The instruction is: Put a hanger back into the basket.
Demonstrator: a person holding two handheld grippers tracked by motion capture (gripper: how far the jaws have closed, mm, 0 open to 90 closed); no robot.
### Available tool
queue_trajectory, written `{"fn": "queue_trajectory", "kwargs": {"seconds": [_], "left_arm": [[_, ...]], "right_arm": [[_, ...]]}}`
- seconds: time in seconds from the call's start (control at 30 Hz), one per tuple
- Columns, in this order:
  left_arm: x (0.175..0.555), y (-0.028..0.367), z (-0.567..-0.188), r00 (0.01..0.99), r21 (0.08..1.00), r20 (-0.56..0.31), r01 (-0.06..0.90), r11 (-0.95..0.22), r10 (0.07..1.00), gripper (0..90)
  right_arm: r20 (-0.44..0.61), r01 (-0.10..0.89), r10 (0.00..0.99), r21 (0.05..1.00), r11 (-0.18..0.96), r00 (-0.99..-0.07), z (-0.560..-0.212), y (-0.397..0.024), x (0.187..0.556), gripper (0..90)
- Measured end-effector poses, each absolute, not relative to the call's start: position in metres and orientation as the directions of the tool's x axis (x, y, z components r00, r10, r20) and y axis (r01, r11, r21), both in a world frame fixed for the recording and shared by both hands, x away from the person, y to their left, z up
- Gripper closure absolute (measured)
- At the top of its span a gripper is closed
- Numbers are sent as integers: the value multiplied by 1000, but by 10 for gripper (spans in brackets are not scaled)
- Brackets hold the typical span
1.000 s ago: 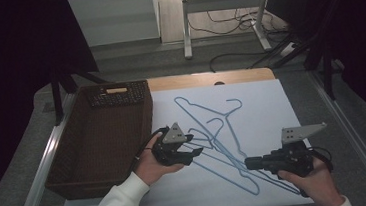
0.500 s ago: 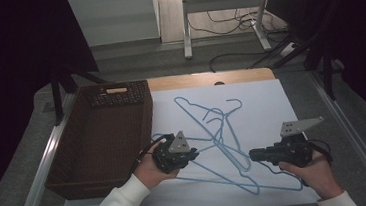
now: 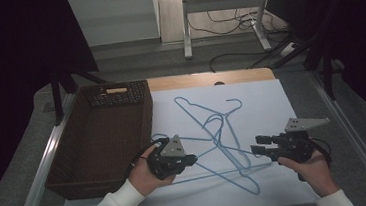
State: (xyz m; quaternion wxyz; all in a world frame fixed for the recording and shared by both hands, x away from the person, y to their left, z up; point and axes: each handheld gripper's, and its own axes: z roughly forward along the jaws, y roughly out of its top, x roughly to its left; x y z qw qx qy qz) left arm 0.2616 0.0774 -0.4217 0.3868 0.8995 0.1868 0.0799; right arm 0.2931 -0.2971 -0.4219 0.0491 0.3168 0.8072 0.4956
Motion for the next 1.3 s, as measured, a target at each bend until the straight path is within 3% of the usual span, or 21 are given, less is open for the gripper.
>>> {"fn": "queue_trajectory", "kwargs": {"seconds": [0.3,0.6,0.93,1.3], "left_arm": [[252,96,-406,904,759,-13,286,-584,427,876],[250,134,-393,856,806,-36,330,-491,517,876],[248,187,-375,786,849,-41,353,-394,617,876],[254,240,-379,693,865,-72,402,-301,717,876]], "right_arm": [[237,454,604,859,235,-761,-427,-306,289,405],[216,463,628,847,261,-748,-437,-301,288,312],[210,483,629,823,299,-748,-447,-293,290,296],[199,498,635,800,334,-746,-457,-287,292,280]]}}
